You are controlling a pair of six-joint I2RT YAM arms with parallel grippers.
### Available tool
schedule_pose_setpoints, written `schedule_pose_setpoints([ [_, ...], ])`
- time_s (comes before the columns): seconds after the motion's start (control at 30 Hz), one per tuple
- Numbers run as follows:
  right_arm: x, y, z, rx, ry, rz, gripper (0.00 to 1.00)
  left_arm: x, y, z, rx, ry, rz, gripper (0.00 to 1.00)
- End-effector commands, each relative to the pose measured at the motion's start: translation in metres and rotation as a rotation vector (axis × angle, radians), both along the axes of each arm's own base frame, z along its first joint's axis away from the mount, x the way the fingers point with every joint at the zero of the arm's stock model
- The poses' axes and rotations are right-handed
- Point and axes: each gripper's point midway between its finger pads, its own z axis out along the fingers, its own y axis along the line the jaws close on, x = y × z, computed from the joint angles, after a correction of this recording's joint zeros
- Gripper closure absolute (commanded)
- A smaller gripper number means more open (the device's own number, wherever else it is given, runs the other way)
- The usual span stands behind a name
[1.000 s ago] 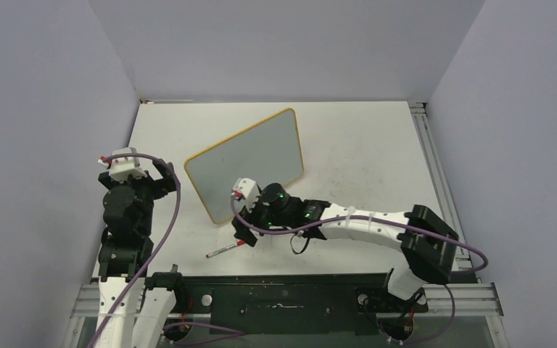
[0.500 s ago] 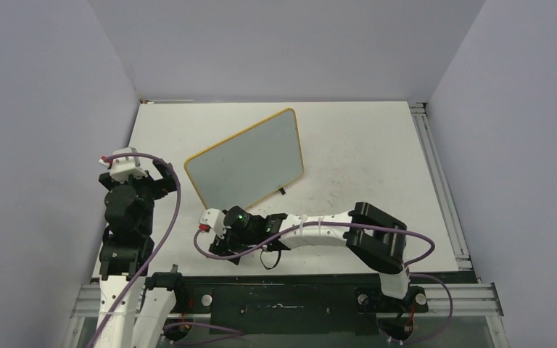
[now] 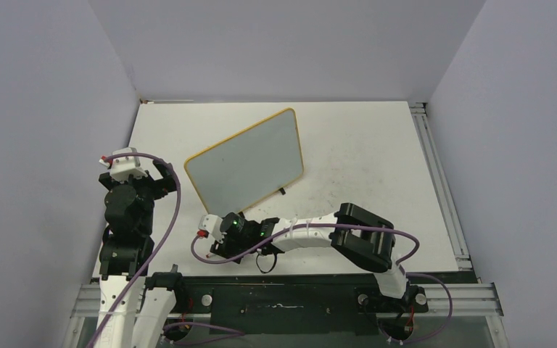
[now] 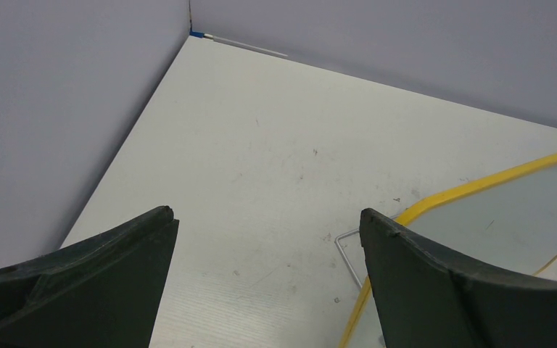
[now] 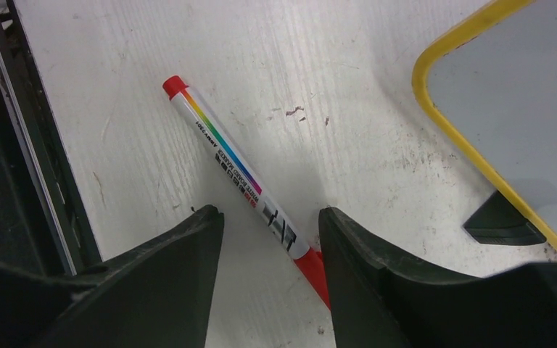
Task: Write a sentence on the whiteboard
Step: Move the whiteboard marker to the center of the board.
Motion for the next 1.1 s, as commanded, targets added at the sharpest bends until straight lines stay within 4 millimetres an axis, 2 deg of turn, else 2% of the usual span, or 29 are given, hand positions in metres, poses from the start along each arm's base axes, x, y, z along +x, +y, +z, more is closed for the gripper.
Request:
schedule_pose_setpoints([
  [0.0, 0.006, 0.015, 0.005, 0.045, -0.008, -0.015, 0.53, 0.001, 0.003, 0.01, 0.011, -0.039, 0.012, 0.04],
  [0.17, 0.0, 0.005, -0.002, 0.034, 0.029, -0.03, 0.66, 0.0, 0.003, 0.01, 0.011, -0.039, 0.014, 0.04],
  [0.3, 0.004, -0.011, -0.002, 0.025, 0.031, -0.118, 0.8, 0.0, 0.004, 0.01, 0.012, -0.037, 0.017, 0.04],
  [0.43, 0.013, -0.038, 0.001, 0.003, 0.011, -0.266, 0.92, 0.0, 0.003, 0.01, 0.012, -0.036, 0.015, 0.04],
  [0.5, 0.015, -0.055, 0.002, -0.007, 0.007, -0.345, 0.95, 0.0, 0.003, 0.009, 0.012, -0.034, 0.015, 0.04],
  [0.77, 0.02, -0.131, 0.002, -0.058, 0.015, -0.637, 0.95, 0.0, 0.003, 0.009, 0.011, -0.036, 0.014, 0.04],
  [0.83, 0.017, -0.141, 0.002, -0.067, 0.025, -0.662, 0.94, -0.001, 0.003, 0.009, 0.011, -0.037, 0.014, 0.04],
  [0.93, 0.016, -0.146, 0.002, -0.076, 0.036, -0.676, 0.79, -0.001, 0.003, 0.009, 0.011, -0.037, 0.014, 0.04],
  [1.03, 0.02, -0.14, 0.008, -0.065, 0.04, -0.679, 0.61, -0.001, 0.003, 0.009, 0.01, -0.038, 0.013, 0.04],
  [1.07, 0.021, -0.136, 0.009, -0.063, 0.04, -0.678, 0.58, -0.001, 0.002, 0.009, 0.01, -0.039, 0.013, 0.04],
])
